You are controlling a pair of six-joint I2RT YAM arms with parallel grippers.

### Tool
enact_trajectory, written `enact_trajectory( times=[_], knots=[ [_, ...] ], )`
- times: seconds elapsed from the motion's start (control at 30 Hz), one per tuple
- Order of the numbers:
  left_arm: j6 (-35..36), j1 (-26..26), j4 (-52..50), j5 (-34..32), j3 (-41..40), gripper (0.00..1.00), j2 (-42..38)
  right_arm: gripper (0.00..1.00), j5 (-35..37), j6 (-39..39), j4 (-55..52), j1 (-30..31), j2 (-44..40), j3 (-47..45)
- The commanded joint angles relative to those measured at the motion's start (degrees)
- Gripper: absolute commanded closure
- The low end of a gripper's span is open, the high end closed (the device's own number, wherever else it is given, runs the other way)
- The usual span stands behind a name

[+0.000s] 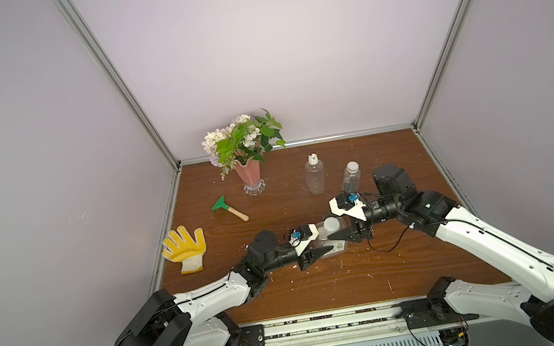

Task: Screw on the bottle caps
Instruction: Screw the bottle cap onto the plastic bottle.

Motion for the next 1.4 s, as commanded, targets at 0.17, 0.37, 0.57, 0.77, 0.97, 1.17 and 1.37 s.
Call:
enact_trajectory(
  times=[0.17,0.37,0.57,0.77,0.97,1.17,1.37],
  knots=[
    [0.78,0.0,1.2,-0.07,1.94,0.58,0.38,0.45,-2.54,1.1,0.62,-0.71,-1.32,-0.11],
    [0.59,0.01,1.49,-0.71,2.1,0.58,0.45,0.54,-1.94,1.18,0.83,-0.75,-0.93,-0.63],
    [0.35,-0.04,3.53,-2.8,2.49,0.59,-0.11,0.64,0.71,3.84,2.77,-0.73,-1.16,-3.24],
    [0.88,0.0,4.79,-6.35,4.1,0.6,-0.49,0.84,7.81,11.76,7.68,-0.48,-1.42,-7.53],
    [1.09,-0.08,6.88,-10.07,4.89,0.6,-0.19,1.0,19.99,19.93,13.57,0.05,-3.64,-12.96],
    [0.91,-0.14,8.26,-12.38,5.09,0.6,0.59,1.0,30.62,26.97,19.12,2.78,-8.33,-17.91],
    [0.49,-0.35,9.04,-12.84,5.26,0.6,1.83,1.0,33.86,28.18,20.11,4.51,-9.59,-19.48]
  ],
)
